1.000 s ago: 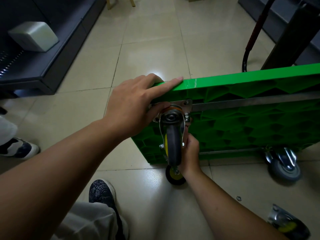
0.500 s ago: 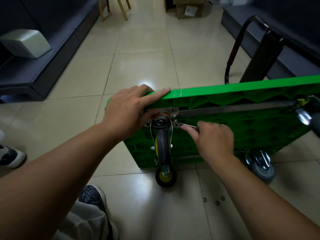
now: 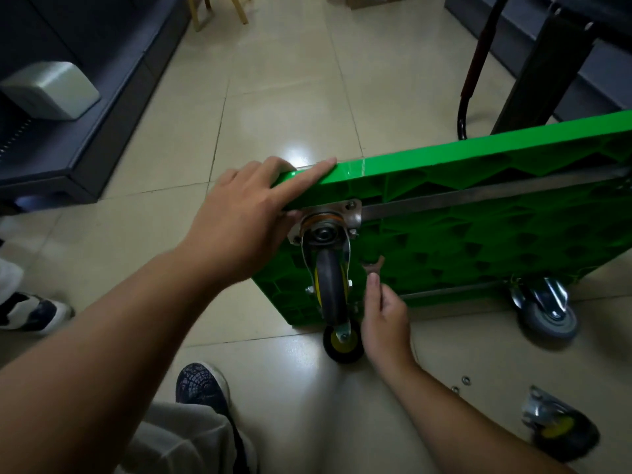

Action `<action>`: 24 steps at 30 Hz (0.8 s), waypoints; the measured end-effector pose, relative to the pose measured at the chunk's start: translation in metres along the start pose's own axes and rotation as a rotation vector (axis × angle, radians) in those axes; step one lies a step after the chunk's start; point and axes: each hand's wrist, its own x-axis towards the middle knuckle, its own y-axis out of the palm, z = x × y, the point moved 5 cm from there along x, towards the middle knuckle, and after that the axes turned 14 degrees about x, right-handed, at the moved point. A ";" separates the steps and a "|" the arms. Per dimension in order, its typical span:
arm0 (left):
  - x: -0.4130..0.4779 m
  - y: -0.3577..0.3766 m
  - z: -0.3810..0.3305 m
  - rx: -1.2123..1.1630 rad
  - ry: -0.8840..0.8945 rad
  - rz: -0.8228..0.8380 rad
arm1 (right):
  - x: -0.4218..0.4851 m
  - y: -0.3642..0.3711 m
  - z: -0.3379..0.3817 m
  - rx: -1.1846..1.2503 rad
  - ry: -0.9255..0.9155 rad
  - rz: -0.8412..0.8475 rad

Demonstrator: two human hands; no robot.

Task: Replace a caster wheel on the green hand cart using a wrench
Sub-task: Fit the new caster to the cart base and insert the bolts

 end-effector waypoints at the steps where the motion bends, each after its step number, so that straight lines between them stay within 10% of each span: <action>1: 0.003 0.000 0.003 -0.007 0.012 -0.001 | 0.002 0.005 0.001 0.012 -0.001 -0.005; 24: 0.000 -0.004 0.002 -0.010 0.024 -0.032 | 0.019 0.059 0.001 0.612 0.431 0.119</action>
